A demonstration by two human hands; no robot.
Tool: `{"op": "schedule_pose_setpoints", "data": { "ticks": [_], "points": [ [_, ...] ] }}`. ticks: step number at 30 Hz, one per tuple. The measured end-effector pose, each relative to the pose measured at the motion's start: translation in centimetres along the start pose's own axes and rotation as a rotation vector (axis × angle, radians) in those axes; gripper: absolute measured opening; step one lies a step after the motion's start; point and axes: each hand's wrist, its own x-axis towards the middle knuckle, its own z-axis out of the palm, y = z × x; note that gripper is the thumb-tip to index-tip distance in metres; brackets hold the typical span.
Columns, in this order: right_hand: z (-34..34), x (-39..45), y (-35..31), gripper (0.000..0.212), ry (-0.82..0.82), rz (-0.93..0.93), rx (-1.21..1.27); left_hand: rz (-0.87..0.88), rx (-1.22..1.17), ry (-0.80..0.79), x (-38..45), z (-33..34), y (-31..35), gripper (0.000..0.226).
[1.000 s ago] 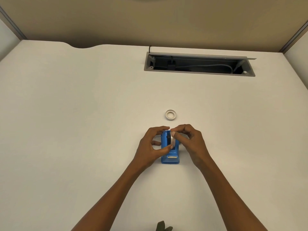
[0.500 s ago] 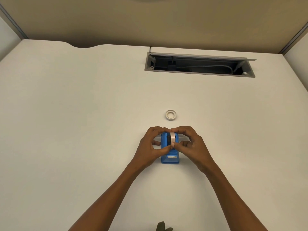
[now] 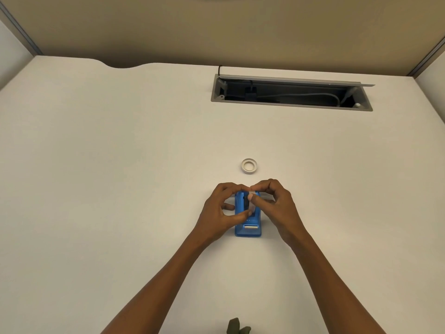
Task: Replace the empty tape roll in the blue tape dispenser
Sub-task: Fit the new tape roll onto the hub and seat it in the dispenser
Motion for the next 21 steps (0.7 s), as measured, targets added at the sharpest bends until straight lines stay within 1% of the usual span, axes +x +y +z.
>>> {"op": "schedule_pose_setpoints", "data": {
  "ticks": [4, 8, 12, 15, 18, 21],
  "points": [
    [0.1, 0.2, -0.1, 0.014, 0.045, 0.028, -0.005, -0.015, -0.007, 0.004, 0.0, 0.1, 0.1, 0.046],
    [-0.6, -0.3, -0.6, 0.02, 0.071, -0.003, -0.011, -0.015, -0.003, -0.005, 0.0, 0.1, -0.1, 0.047],
    [-1.0, -1.1, -1.3, 0.021, 0.079, -0.178, -0.203, -0.01, -0.006, -0.001, 0.0, 0.0, 0.0, 0.047],
    [-1.3, -1.2, -2.0, 0.025, 0.01, -0.281, -0.384, -0.01, -0.022, 0.013, 0.0, 0.1, -0.1, 0.048],
    [-1.3, -1.0, -2.6, 0.032, -0.03, -0.314, -0.536, -0.005, -0.017, 0.007, 0.1, 0.1, -0.1, 0.047],
    [-1.1, -0.9, -3.0, 0.028, -0.027, -0.337, -0.571, -0.001, -0.013, -0.002, 0.1, 0.0, 0.0, 0.046]
  ]
}}
